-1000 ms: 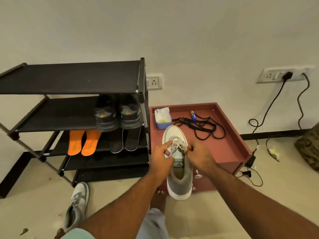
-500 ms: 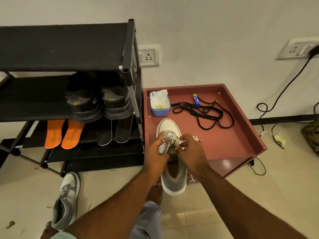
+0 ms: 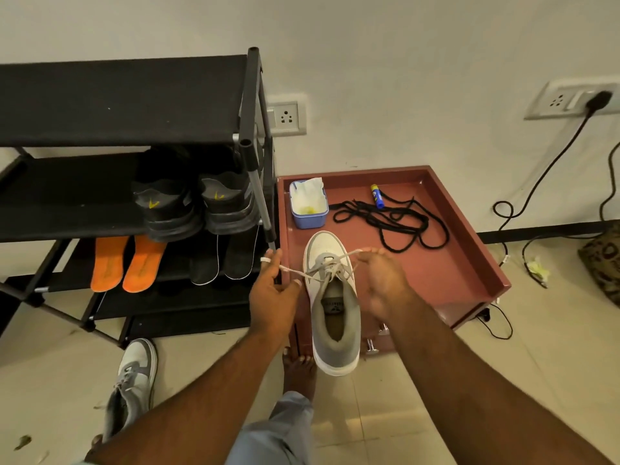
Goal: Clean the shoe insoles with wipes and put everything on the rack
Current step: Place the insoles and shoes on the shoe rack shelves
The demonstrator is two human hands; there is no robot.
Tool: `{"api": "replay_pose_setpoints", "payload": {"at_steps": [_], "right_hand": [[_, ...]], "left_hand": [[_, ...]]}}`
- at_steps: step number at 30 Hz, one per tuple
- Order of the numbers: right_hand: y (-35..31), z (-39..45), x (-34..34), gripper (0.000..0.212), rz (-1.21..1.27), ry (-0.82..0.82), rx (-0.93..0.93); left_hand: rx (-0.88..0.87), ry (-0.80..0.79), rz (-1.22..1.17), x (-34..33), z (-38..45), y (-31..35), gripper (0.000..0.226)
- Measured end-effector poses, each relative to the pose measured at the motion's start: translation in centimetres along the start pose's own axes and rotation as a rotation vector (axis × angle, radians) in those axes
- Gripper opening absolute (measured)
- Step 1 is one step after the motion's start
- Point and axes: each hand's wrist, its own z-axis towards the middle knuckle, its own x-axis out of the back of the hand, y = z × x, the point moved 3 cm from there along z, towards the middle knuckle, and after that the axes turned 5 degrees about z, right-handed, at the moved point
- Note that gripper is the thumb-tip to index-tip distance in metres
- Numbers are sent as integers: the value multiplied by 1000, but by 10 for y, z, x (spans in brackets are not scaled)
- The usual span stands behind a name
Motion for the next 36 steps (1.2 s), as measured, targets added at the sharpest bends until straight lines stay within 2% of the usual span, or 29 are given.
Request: {"api": "replay_pose_setpoints", "payload": {"at_steps": [4,6,9,11,12,14,17,18,19,21,22,23,24,26,28,30,31,33,36], "right_hand": [[1,7,24,8,3,19,-47],[-2,6,28,11,54,10,-30],[-16,8,41,15,231,91,26],[-14,15,57,18,323,196,41],[-8,18,67,20,277,259,45],[4,19,82,27,-14,325,24],[20,17,96,62,-388,308,-97],[20,19,97,70,-367,328,-76],[15,20,96,66,-321,334,-9],[-3,10,83,28,-22,335,204],[-10,3,78,26,133,371,273],[-14,-2,73,32,232,396,330],[-15,-6,68,35,230,389,366],[-13,-12,50,31,32,299,409],[1,-12,28,20,-284,75,425],[18,-8,11,34,-649,-118,414],[25,-6,7,42,-763,-146,425],[29,-4,3,46,-782,-77,428],[27,-5,5,35,-754,5,462]], "left_hand": [[28,39,48,17,5,-5,72],[64,68,122,25,6,-9,77],[217,75,269,35,6,-18,79],[381,42,330,42,3,-24,71],[416,26,374,44,0,-24,64],[263,15,550,45,0,-19,47],[-57,-46,609,30,0,-2,32],[-120,-91,583,22,0,3,31],[-148,-136,550,15,2,7,33],[-131,-233,500,0,5,15,41],[-127,-269,506,-7,6,18,41],[-135,-288,537,-12,8,21,38],[-158,-300,588,-16,11,22,35],[-193,-323,676,-22,15,25,35],[-185,-357,694,-25,17,24,36],[-175,-364,675,-26,17,23,33],[-177,-357,672,-26,17,22,29],[-194,-328,714,-25,18,21,21],[-227,-310,831,-18,19,17,19]]}}
